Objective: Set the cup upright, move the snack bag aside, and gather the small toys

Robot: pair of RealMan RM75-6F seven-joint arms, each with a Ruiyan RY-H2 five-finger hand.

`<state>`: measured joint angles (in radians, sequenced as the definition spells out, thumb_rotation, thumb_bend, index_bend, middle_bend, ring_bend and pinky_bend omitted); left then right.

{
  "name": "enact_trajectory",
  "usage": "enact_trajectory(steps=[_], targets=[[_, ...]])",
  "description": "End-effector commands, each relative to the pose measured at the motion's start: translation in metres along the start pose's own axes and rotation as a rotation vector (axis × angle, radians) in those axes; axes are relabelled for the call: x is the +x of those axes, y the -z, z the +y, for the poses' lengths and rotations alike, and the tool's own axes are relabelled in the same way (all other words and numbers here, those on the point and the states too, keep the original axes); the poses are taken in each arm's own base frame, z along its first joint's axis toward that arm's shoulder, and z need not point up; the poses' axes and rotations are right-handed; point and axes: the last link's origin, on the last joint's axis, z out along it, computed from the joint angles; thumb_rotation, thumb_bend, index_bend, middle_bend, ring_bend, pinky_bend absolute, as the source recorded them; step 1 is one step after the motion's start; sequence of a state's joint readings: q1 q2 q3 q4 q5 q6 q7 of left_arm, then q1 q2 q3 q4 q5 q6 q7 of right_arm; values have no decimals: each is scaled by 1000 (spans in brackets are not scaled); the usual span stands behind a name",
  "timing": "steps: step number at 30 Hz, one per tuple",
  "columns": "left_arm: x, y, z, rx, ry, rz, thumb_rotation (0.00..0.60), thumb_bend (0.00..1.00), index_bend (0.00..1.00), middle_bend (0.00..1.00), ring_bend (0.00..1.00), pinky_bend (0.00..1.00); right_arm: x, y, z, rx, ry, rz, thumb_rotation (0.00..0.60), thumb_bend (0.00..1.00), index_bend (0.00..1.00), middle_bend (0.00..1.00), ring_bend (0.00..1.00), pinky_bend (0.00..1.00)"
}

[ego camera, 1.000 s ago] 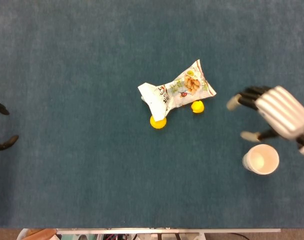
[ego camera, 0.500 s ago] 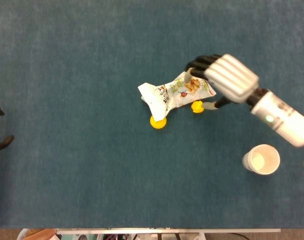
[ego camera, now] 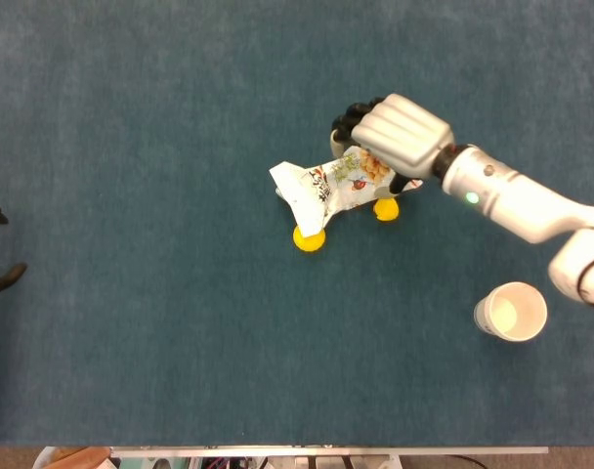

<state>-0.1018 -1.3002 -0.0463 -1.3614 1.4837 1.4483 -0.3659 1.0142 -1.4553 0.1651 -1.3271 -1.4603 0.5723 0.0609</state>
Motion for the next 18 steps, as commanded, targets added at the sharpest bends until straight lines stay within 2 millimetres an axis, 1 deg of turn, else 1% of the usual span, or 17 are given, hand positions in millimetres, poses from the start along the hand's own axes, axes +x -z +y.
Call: enact_trajectory(steps=[1, 9, 18], targets=[[0, 3, -4, 13, 4, 2, 600, 100, 433, 376, 326, 471, -5, -12, -2, -1, 5, -26, 600, 0, 393, 293, 229, 360], [0, 7, -12, 30, 22, 7, 600, 100, 433, 376, 326, 471, -13, -34, -7, 2, 5, -63, 600, 0, 393, 280, 210, 361], [0, 10, -18, 40, 33, 12, 600, 100, 433, 376, 326, 471, -29, -43, -11, 12, 52, -140, 600, 0, 393, 279, 209, 360]])
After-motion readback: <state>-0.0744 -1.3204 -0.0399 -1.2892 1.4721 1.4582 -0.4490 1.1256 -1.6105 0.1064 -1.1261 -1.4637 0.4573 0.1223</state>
